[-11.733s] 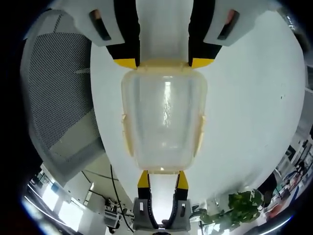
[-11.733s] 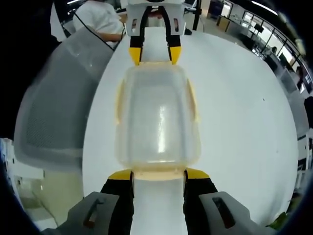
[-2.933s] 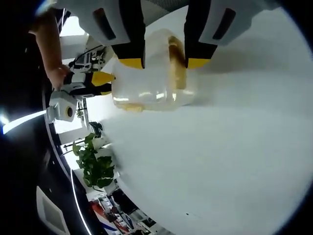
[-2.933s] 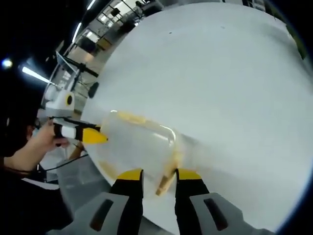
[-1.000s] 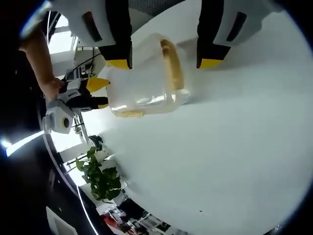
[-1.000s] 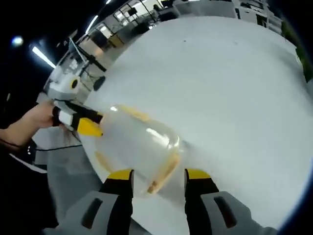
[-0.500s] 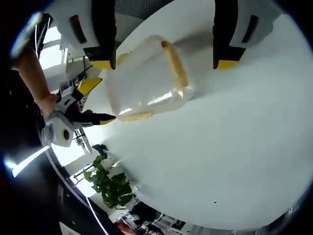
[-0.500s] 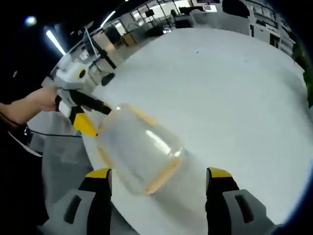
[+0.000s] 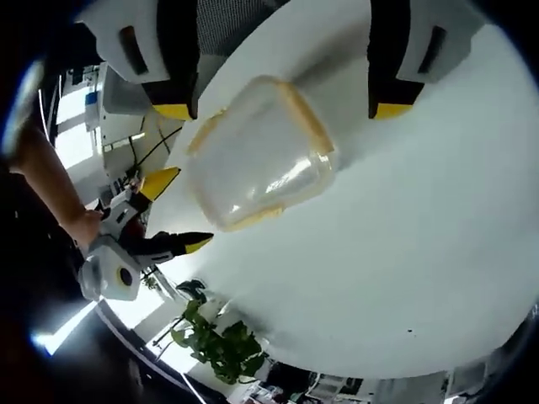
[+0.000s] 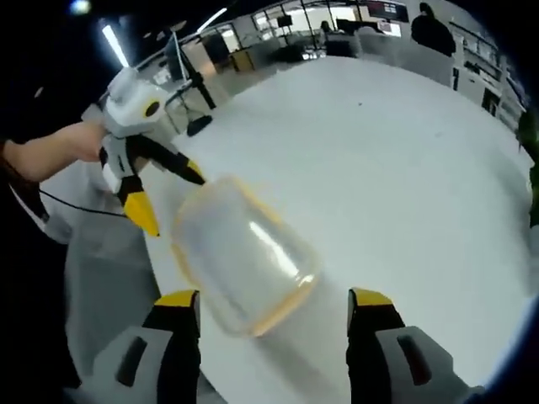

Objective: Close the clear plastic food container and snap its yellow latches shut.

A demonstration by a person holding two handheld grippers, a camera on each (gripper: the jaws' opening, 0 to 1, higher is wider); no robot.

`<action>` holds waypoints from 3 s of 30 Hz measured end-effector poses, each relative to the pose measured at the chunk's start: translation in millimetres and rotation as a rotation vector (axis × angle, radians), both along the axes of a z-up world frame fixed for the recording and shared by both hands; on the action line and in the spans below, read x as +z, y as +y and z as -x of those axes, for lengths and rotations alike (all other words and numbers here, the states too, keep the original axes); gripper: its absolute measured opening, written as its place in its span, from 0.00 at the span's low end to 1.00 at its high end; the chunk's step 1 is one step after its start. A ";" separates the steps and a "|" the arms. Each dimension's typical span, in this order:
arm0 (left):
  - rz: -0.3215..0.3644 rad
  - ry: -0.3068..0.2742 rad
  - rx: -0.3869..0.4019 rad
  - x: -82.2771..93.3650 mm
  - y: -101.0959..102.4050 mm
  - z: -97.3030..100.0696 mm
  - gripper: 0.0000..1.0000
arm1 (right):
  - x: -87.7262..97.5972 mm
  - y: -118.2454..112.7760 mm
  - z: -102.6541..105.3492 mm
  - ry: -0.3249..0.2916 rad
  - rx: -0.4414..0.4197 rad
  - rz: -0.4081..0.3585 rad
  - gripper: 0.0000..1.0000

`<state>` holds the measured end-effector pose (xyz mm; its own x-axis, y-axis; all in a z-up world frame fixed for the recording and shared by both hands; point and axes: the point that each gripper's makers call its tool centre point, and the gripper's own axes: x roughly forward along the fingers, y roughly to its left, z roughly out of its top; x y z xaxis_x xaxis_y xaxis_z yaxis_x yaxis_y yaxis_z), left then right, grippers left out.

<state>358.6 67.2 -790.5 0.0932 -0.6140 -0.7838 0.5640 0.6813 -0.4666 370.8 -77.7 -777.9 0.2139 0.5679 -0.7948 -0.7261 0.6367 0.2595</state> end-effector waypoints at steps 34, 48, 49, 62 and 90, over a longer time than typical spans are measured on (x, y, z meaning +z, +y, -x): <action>-0.064 -0.288 -0.402 24.0 -29.5 -14.4 0.72 | 18.2 26.9 -7.7 -0.091 0.184 0.036 0.60; -0.093 -0.347 -0.576 24.3 -36.7 -10.2 0.69 | 16.7 31.2 -4.2 -0.095 0.255 0.079 0.58; -0.094 -0.345 -0.582 23.8 -37.0 -9.4 0.69 | 16.5 31.9 -4.1 -0.096 0.260 0.081 0.58; -0.083 -0.336 -0.625 26.7 -41.9 -8.7 0.61 | 16.9 43.8 -0.1 -0.096 0.304 0.095 0.54; -0.088 -0.406 -0.761 30.7 -64.8 -2.5 0.41 | 11.3 60.3 6.0 -0.088 0.389 0.110 0.32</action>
<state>361.1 2.4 -759.9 -0.0354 -0.5621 -0.8263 0.9928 0.0752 -0.0937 364.8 -17.4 -766.6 0.0698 0.5323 -0.8437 -0.9345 0.3309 0.1315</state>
